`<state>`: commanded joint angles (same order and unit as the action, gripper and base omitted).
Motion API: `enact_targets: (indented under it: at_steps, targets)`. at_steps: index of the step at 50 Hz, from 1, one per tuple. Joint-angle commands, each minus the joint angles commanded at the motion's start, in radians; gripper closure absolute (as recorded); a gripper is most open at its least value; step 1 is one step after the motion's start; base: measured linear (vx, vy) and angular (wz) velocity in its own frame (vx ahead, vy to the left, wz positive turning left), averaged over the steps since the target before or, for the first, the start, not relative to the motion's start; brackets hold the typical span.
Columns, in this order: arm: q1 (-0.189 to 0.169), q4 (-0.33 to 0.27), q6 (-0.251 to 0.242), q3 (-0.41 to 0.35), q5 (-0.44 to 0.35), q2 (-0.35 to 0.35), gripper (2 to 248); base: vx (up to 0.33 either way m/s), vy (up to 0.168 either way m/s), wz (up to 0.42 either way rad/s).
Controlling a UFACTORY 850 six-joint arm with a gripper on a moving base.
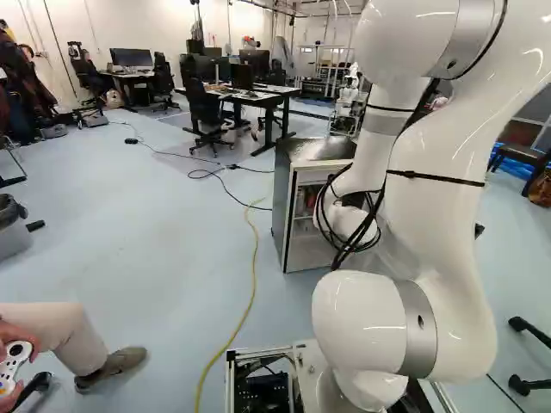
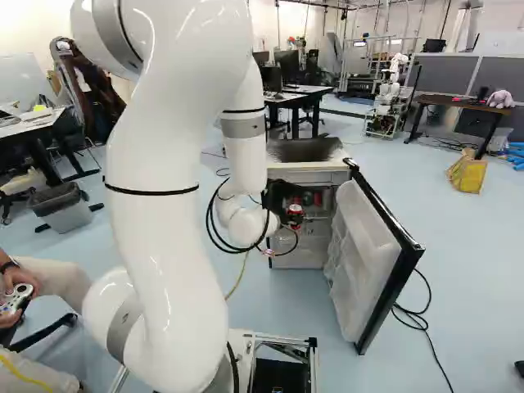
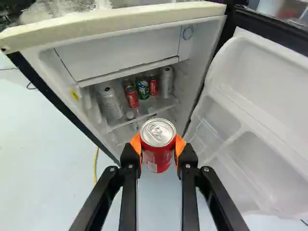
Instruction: Grab a drink from the fridge
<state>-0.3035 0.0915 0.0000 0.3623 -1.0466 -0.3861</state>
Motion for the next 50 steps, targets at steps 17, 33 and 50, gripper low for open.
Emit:
enact_targets:
  at_steps: [17, 33, 50]
  targets:
    - [0.011, 0.0, 0.0, -0.031, 0.007, 0.07, 162, 0.0, 0.0, 0.0]
    - [0.012, 0.009, 0.0, -0.05, 0.055, 0.13, 162, 0.0, 0.0, 0.0]
    - [0.017, 0.023, 0.0, -0.052, 0.14, 0.18, 162, 0.0, 0.0, 0.0]
